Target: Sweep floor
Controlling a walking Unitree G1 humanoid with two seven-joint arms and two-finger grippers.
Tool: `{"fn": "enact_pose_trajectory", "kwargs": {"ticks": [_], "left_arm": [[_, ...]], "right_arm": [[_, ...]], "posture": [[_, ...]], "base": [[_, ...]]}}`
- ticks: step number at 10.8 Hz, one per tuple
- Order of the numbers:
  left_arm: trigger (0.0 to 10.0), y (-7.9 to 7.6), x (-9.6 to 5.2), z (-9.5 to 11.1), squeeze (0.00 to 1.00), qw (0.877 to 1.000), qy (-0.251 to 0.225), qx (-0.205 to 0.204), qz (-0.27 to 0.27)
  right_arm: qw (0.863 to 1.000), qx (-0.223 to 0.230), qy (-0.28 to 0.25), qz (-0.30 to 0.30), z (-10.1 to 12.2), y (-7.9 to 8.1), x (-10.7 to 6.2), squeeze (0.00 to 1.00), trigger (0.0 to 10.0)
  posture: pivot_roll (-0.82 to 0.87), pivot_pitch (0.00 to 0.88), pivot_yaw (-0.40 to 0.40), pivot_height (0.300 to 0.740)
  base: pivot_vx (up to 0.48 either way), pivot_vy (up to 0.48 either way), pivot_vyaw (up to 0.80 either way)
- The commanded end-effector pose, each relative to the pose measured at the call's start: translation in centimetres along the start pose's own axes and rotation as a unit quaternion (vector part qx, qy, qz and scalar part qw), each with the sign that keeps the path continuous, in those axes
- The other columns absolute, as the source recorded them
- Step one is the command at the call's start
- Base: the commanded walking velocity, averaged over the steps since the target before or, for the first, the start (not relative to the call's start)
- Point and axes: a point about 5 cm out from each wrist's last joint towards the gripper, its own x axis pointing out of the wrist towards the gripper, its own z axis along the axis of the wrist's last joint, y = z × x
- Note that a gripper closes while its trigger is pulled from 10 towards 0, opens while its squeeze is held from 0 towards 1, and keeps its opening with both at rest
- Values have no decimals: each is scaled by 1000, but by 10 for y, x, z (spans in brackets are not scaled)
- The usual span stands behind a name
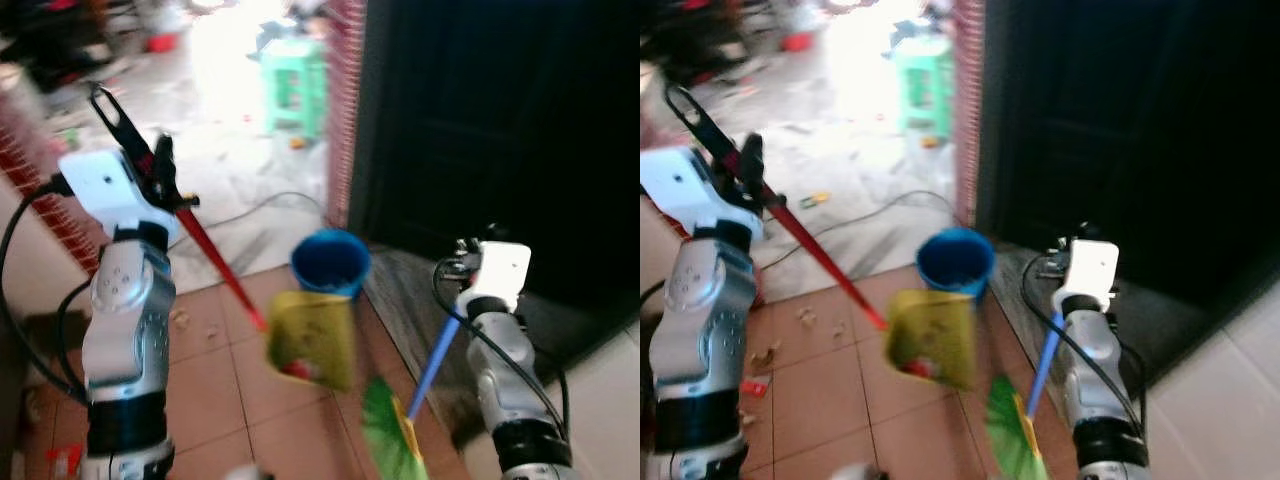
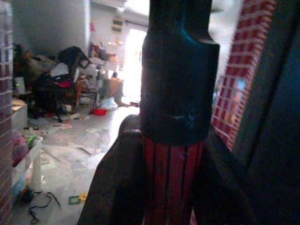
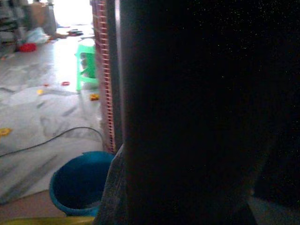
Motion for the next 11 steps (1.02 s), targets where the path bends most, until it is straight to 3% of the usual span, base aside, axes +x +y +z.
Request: {"fn": "enact_pose_trajectory", "kwargs": {"ticks": [1, 2, 7, 9, 11], "left_arm": [[10000, 0, 6, 15, 0, 999, -40, -5, 2], [10000, -4, 13, 25, 0, 998, -62, -2, 0], [10000, 1, 24, 38, 0, 996, -89, 0, 21], [10000, 13, 26, 41, 0, 993, -101, 30, 59], [10000, 15, 28, 41, 0, 991, -107, 38, 64]], "right_arm": [[1000, 6, -8, 17, 5, 10, 3, 0, 10000], [1000, 4, -10, 20, 5, 10, 4, 0, 10000], [1000, -1, -10, 22, 5, 10, 3, 0, 10000], [1000, -1, -9, 21, 5, 9, 3, 0, 10000], [1000, -3, -8, 23, 5, 10, 2, 0, 10000]], "posture": [[-61, 0, 32, 740], [-61, 0, 32, 740], [-66, 0, 33, 740], [-72, 0, 35, 740], [-72, 0, 34, 740]], "base": [[289, 0, 0], [349, 0, 0], [434, 0, 0], [433, 0, 0], [426, 0, 0]]}}
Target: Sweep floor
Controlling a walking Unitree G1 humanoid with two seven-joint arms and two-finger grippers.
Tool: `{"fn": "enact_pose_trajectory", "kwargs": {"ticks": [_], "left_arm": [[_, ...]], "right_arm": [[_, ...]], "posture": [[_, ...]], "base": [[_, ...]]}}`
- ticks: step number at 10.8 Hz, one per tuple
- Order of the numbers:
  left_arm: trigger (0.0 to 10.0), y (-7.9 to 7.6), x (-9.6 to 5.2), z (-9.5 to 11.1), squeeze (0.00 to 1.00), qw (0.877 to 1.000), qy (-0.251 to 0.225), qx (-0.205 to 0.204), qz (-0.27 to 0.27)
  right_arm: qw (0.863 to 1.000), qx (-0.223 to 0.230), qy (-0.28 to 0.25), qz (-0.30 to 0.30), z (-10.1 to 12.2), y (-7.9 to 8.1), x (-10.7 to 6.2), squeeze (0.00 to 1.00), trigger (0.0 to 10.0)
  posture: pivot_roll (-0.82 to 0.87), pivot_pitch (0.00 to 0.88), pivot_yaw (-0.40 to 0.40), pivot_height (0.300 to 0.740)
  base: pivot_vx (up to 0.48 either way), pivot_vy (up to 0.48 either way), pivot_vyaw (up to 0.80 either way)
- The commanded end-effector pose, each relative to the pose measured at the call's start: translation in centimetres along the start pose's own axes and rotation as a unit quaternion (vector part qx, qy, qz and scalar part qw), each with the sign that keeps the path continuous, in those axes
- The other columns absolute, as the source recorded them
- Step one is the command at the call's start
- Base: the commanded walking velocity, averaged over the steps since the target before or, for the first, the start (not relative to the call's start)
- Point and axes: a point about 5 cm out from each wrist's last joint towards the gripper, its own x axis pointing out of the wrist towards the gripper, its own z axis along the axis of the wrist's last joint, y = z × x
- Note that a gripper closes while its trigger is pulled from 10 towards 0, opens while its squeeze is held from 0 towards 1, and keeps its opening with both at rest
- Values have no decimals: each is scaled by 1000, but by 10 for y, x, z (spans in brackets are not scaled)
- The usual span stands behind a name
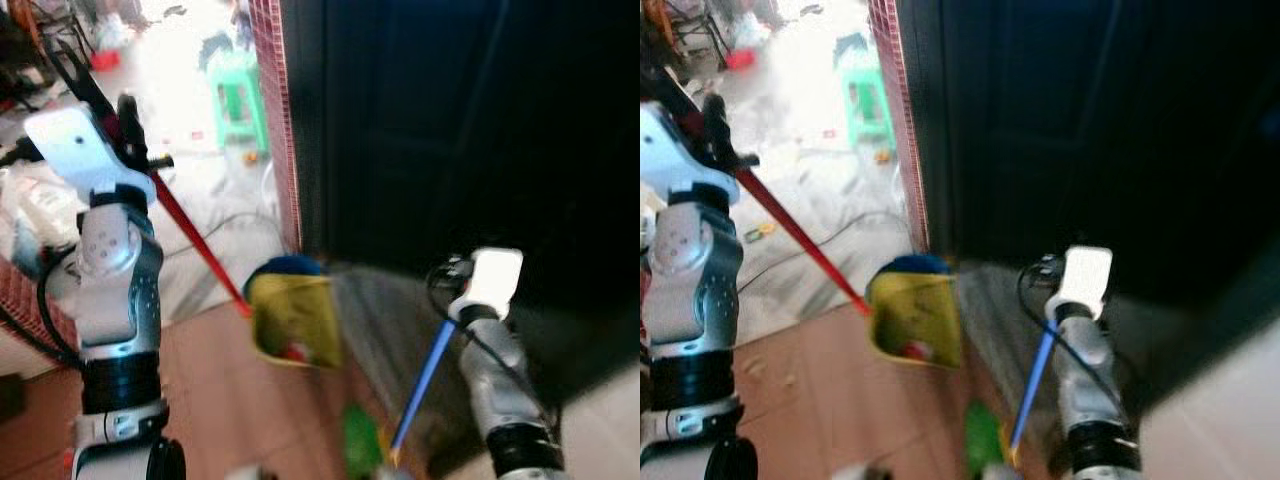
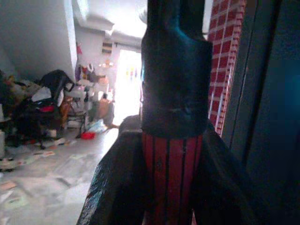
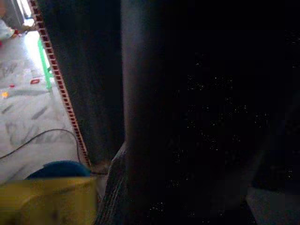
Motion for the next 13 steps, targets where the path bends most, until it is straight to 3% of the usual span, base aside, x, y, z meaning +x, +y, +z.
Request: {"fn": "enact_pose_trajectory", "kwargs": {"ticks": [1, 10, 12, 13], "left_arm": [[10000, 7, 5, 19, 0, 998, -54, 16, 17], [10000, 28, 22, 36, 0, 988, -113, 84, 62], [10000, 23, 20, 30, 0, 988, -113, 83, 61], [10000, 12, 16, 22, 0, 989, -112, 79, 47]], "right_arm": [[998, -22, -48, 17, 22, 7, 7, 0, 10000], [998, -28, -45, 15, 20, 4, 6, 0, 10000], [998, -30, -45, 16, 21, 4, 6, 0, 10000], [998, -31, -45, 18, 21, 4, 6, 0, 10000]], "posture": [[-72, 0, 33, 740], [-82, 0, 29, 740], [-85, 0, 25, 740], [-87, 0, 21, 740]], "base": [[428, 0, 0], [387, 282, 0], [122, 0, 0], [0, 0, 0]]}}
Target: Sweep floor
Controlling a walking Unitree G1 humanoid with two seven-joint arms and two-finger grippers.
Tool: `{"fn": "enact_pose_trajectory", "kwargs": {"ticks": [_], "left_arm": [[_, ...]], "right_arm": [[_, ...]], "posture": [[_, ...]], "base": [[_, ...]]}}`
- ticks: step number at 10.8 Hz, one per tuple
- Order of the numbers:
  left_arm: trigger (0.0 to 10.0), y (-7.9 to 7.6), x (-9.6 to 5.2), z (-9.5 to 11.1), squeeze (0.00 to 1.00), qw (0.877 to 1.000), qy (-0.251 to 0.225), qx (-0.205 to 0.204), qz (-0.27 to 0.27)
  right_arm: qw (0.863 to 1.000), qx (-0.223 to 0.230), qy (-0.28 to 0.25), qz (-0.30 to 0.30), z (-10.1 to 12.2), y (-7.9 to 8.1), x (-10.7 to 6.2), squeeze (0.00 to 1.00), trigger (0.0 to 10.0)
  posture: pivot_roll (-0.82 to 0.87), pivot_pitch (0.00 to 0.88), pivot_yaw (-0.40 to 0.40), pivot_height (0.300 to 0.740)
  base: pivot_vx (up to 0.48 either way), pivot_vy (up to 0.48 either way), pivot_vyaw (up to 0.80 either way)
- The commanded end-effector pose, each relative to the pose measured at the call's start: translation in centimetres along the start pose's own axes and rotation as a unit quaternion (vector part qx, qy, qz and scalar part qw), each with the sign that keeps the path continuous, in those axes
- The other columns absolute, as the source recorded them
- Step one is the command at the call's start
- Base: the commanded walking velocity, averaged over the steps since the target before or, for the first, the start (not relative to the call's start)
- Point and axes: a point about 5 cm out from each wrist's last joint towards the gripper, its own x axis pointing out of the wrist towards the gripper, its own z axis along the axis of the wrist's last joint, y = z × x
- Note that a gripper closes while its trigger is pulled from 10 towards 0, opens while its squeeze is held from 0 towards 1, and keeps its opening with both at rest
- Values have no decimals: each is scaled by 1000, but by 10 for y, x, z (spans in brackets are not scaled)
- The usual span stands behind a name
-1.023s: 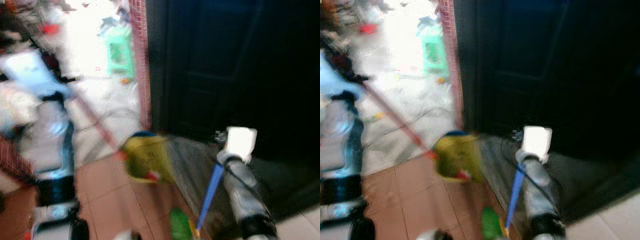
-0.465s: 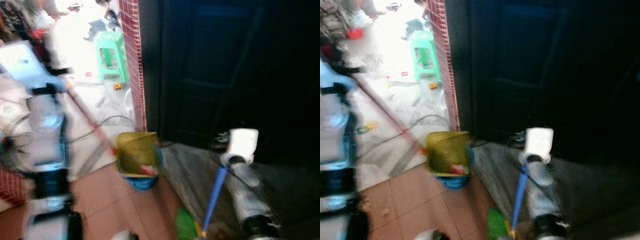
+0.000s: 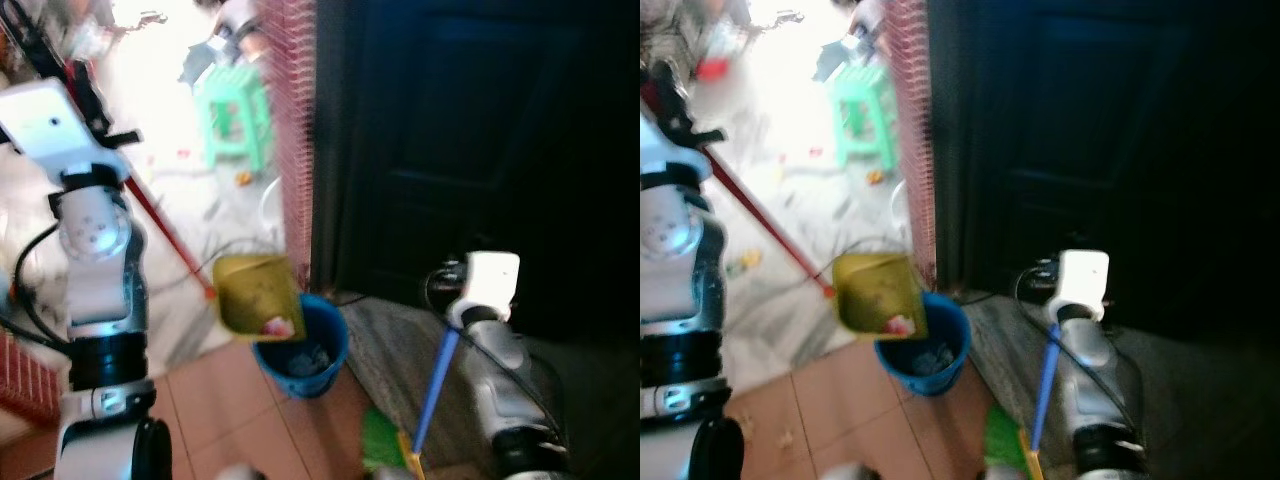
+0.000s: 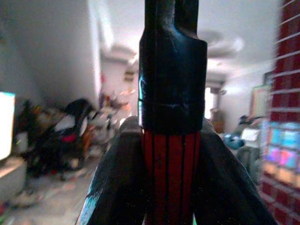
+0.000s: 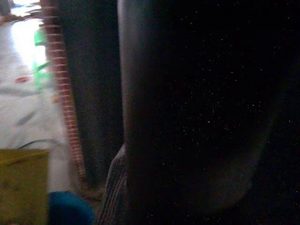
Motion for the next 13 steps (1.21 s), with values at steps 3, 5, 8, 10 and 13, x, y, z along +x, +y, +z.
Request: {"fn": "enact_pose_trajectory", "kwargs": {"ticks": [3, 5, 8, 10, 13], "left_arm": [[10000, -32, -14, 3, 0, 998, -25, -6, -53], [10000, -60, -37, -14, 0, 994, 5, -38, -102], [10000, -125, -74, -13, 0, 954, -9, -68, -293], [10000, -173, -113, 14, 0, 856, -122, -20, -502], [10000, -185, -120, 26, 0, 835, -157, -26, -527]], "right_arm": [[1000, 3, -31, -1, 14, -1, 5, 0, 10000], [1000, 2, -31, 1, 15, 0, 6, 0, 10000], [999, 2, -34, 0, 16, 2, 9, 0, 10000], [999, 4, -35, 3, 15, 6, 10, 0, 10000], [999, 3, -37, 4, 15, 6, 11, 0, 10000]], "posture": [[-88, 0, 20, 740], [-89, 0, 20, 740], [-86, 0, 24, 740], [-80, 0, 26, 740], [-83, 0, 30, 740]], "base": [[0, 0, 0], [0, 0, 0], [0, 0, 0], [0, 0, 0], [0, 0, 0]]}}
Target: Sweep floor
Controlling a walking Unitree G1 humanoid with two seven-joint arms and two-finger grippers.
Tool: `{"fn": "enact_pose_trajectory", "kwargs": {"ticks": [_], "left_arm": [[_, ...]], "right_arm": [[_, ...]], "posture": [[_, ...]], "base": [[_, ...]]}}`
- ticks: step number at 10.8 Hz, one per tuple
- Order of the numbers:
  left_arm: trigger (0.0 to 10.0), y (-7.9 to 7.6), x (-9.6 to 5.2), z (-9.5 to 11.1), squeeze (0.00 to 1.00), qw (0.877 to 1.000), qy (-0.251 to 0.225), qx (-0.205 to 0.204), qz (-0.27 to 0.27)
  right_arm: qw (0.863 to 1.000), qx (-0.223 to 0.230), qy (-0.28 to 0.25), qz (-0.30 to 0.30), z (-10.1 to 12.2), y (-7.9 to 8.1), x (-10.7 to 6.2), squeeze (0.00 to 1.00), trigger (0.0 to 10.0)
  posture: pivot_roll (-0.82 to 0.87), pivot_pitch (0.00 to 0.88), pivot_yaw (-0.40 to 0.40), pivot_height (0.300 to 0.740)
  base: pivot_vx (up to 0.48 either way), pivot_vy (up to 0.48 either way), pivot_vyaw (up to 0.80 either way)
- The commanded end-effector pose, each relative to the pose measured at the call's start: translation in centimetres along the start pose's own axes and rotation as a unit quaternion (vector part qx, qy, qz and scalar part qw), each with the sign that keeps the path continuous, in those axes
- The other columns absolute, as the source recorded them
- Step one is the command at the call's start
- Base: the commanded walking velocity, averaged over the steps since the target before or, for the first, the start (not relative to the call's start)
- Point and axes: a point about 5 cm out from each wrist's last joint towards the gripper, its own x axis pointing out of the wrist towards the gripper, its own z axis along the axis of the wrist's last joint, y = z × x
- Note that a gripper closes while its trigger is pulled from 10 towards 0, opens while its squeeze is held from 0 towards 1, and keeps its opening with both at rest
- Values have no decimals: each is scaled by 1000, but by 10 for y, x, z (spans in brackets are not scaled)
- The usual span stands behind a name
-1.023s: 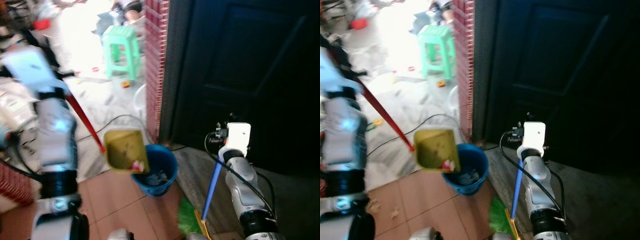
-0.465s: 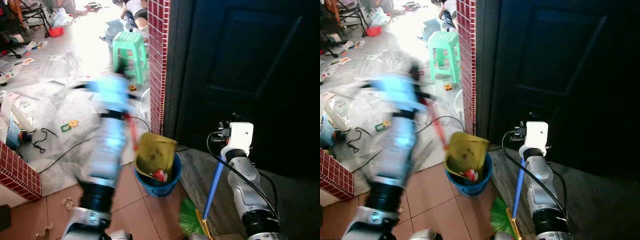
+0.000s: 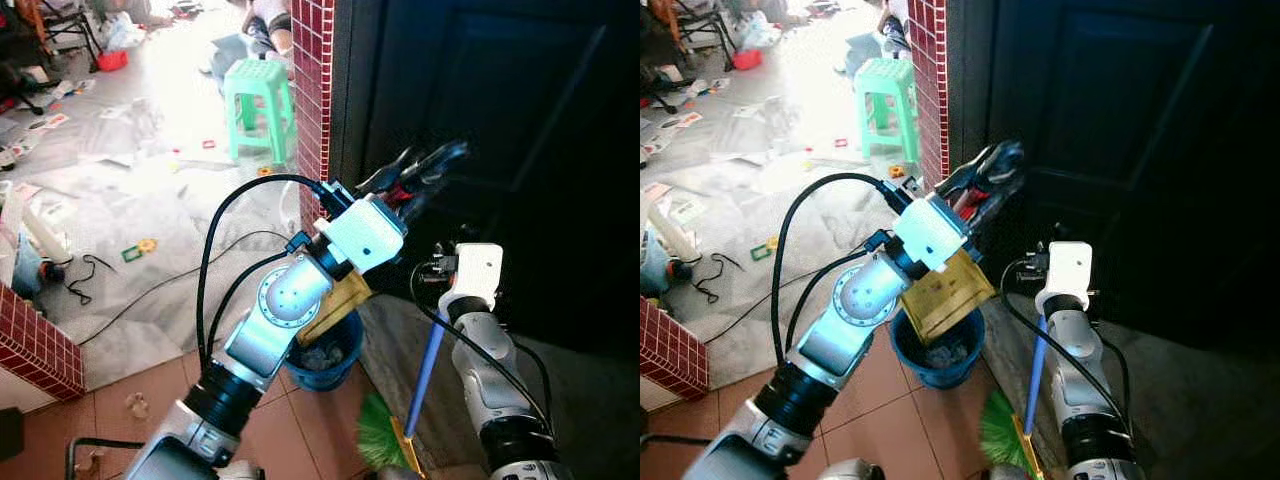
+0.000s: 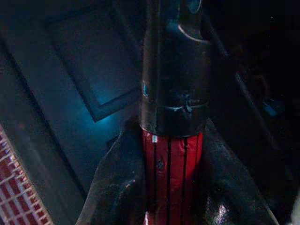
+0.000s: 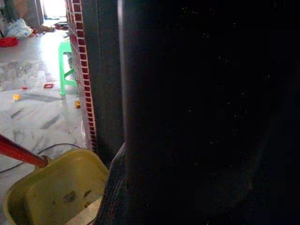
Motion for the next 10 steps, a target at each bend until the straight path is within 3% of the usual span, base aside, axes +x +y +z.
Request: {"fn": "enact_pose_trajectory", "kwargs": {"ticks": [1, 2, 3, 4, 6, 7, 8, 10], "left_arm": [[10000, 20, 10, 18, 0, 998, -41, 22, 34], [10000, 51, 10, 27, 0, 993, -46, 32, 105], [10000, 70, 9, 34, 0, 987, -53, 43, 145], [10000, 105, 5, 49, 0, 971, -70, 61, 220], [10000, 151, -4, 75, 0, 940, -91, 119, 306], [10000, 163, -9, 82, 0, 933, -85, 149, 317], [10000, 166, -16, 70, 0, 932, -50, 165, 318], [10000, 161, -59, 10, 0, 919, 110, 170, 338]], "right_arm": [[1000, 0, -24, 2, 10, 2, 6, 0, 10000], [1000, 1, -23, 4, 9, 3, 5, 0, 10000], [1000, 2, -22, 5, 9, 4, 5, 0, 10000], [1000, 3, -19, 7, 7, 6, 5, 0, 10000], [1000, 4, -15, 17, 4, 12, 7, 0, 10000], [1000, 5, -15, 18, 4, 13, 8, 0, 10000], [1000, 5, -14, 19, 3, 13, 8, 0, 10000], [1000, 0, -11, 22, -1, 14, 5, 0, 10000]], "posture": [[-80, 0, 26, 740], [-79, 0, 24, 740], [-72, 0, 20, 740], [-61, 0, 12, 740], [-41, 0, 0, 740], [-31, 0, -4, 740], [-28, 0, -7, 740], [-35, 0, -5, 740]], "base": [[0, 0, 0], [0, 0, 0], [0, 0, 0], [0, 0, 0], [0, 0, 0], [0, 0, 0], [0, 0, 0], [0, 0, 0]]}}
